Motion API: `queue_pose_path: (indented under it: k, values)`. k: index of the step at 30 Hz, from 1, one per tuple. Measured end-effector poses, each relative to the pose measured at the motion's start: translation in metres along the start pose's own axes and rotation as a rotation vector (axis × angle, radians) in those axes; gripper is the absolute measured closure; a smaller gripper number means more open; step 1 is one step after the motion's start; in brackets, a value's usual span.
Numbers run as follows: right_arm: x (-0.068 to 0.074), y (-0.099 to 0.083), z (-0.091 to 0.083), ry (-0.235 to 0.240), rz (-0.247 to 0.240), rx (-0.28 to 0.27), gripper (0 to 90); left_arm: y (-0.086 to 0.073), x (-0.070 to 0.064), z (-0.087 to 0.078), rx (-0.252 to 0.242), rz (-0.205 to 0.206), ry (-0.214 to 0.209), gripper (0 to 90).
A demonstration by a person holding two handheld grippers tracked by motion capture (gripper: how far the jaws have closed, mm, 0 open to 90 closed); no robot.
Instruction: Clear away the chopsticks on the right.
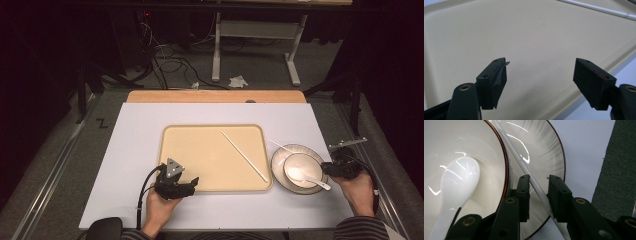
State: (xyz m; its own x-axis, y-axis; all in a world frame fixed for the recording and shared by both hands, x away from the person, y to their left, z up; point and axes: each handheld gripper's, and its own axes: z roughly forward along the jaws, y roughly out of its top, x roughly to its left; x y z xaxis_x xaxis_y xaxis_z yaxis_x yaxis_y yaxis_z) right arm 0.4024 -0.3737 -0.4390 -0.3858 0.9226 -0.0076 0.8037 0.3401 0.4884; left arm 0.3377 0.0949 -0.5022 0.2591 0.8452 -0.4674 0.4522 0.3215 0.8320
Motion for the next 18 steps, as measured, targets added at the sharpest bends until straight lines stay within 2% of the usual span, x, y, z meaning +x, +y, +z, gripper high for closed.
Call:
queue_pose_path:
  k: [7, 13, 18]
  values:
    - [0.001, 0.0, 0.008, -0.001, -0.003, 0.027, 77.6, 0.0, 0.0, 0.0, 0.002, 0.004, 0.002, 27.6]
    - [0.001, 0.001, 0.013, 0.002, -0.015, 0.027, 84.6, 0.0, 0.0, 0.0, 0.002, 0.01, 0.005, 27.6]
    - [0.002, 0.002, 0.015, 0.002, -0.026, 0.034, 85.7, 0.001, 0.001, -0.002, -0.021, 0.007, 0.006, 27.6]
